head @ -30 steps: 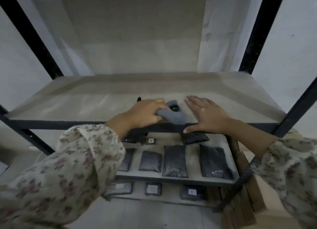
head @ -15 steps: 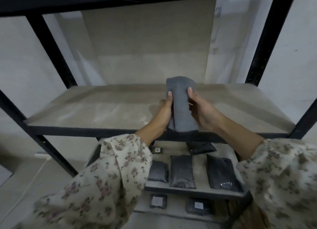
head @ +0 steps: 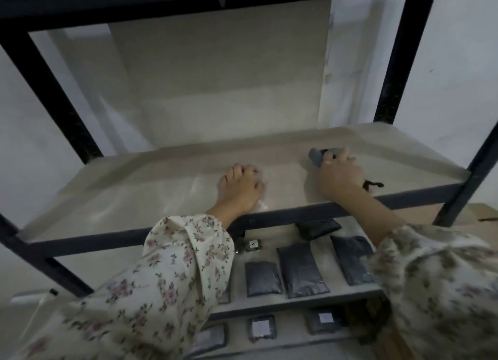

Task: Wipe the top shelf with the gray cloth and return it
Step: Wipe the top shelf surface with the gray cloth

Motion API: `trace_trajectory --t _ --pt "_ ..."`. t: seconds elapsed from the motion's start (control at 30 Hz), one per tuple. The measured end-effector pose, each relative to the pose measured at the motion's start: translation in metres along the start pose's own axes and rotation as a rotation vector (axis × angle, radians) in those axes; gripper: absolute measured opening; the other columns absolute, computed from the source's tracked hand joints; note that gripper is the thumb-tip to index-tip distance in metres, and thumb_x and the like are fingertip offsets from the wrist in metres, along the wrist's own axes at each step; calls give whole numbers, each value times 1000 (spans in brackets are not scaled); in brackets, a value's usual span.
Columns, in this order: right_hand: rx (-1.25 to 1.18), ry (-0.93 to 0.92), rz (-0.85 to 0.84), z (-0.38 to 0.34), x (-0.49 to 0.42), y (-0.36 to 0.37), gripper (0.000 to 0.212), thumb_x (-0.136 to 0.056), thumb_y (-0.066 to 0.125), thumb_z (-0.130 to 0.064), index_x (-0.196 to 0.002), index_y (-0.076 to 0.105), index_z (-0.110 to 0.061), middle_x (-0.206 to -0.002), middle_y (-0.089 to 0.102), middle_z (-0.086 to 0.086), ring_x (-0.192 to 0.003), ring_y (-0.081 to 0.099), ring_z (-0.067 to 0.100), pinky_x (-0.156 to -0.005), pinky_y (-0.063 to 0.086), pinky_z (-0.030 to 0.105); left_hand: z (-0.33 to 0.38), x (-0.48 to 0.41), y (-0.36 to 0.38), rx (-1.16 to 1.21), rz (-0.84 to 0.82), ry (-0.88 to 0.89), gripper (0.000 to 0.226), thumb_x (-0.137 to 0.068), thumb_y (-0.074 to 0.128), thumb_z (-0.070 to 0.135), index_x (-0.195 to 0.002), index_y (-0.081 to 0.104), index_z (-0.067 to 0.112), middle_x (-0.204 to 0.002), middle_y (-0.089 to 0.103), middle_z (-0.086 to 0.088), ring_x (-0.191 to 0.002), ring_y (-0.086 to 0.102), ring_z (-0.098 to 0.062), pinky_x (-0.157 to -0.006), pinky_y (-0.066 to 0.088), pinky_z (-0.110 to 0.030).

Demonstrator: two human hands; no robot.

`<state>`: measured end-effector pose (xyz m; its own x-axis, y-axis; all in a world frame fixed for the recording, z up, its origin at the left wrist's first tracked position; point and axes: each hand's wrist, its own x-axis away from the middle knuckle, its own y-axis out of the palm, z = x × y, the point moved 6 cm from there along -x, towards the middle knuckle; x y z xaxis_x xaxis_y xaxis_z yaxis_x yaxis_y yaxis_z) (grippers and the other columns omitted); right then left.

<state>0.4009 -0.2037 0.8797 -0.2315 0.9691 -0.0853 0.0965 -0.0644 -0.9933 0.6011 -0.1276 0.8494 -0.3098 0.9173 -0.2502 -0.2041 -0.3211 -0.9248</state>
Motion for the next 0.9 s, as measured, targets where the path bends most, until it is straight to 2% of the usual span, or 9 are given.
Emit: trace_trajectory --t 0.07,0.17,0.23,0.33,0.47,0.57,0.7,0.8,0.9 --pt "-47 34 -43 -28 10 4 52 -95 34 -19 -142 19 -4 -149 13 26 -127 33 44 -96 40 46 -9 0 1 6 -16 19 44 -91 36 47 -128 42 25 -129 39 -4 -123 35 -21 -101 27 -39" --pt "-107 -61 -77 -77 20 10 52 -96 32 -20 -143 17 -6 -153 4 24 -130 32 44 -97 38 46 -20 -2 -5 -25 -23 76 46 -91 32 51 -129 42 27 -130 39 -3 -122 37 -22 -100 30 -41" --pt "-168 -155 -120 -97 20 9 48 -97 31 -19 -141 22 -6 -152 6 27 -126 37 44 -98 38 46 -28 -2 -8 -38 -17 100 45 -92 32 51 -128 43 28 -129 40 -3 -121 38 -22 -99 31 -41" --pt "-249 -146 -89 -79 -5 -6 47 -97 33 -21 -141 23 -7 -148 14 29 -126 37 47 -105 33 50 -41 -4 -12 -9 -13 125 43 -91 34 50 -127 45 29 -129 42 -2 -120 40 -22 -100 31 -39" --pt "-23 55 15 -47 -21 -5 42 -95 33 -15 -136 25 -10 -134 29 27 -114 44 45 -91 45 52 -56 -7 -16 1 29 149 41 -92 35 48 -126 48 30 -129 45 1 -119 42 -20 -99 32 -37" --pt "27 -47 20 -96 -15 4 42 -95 32 -15 -136 28 -11 -135 31 27 -116 42 42 -87 47 46 -63 -15 -18 -16 25 138 41 -91 35 47 -126 48 31 -131 45 0 -120 42 -21 -99 32 -37" --pt "-153 -218 -66 -152 -21 13 39 -98 30 -25 -134 36 -10 -143 27 22 -116 45 42 -83 40 41 -69 -26 -16 -56 -23 121 43 -92 33 48 -129 46 32 -137 43 -1 -124 41 -25 -100 31 -40" --pt "-238 -230 -36 -134 -62 4 43 -99 26 -39 -135 37 -19 -147 23 22 -117 47 41 -96 41 47 -78 -29 -11 -50 -55 171 45 -92 28 51 -133 41 37 -144 38 3 -130 35 -21 -105 25 -39" --pt "-345 -128 -54 -99 -110 10 47 -98 21 -45 -121 45 -11 -137 33 23 -116 42 41 -104 33 51 -88 -28 -7 -10 -111 205 51 -88 21 59 -135 35 43 -148 32 10 -135 27 -14 -110 17 -36"
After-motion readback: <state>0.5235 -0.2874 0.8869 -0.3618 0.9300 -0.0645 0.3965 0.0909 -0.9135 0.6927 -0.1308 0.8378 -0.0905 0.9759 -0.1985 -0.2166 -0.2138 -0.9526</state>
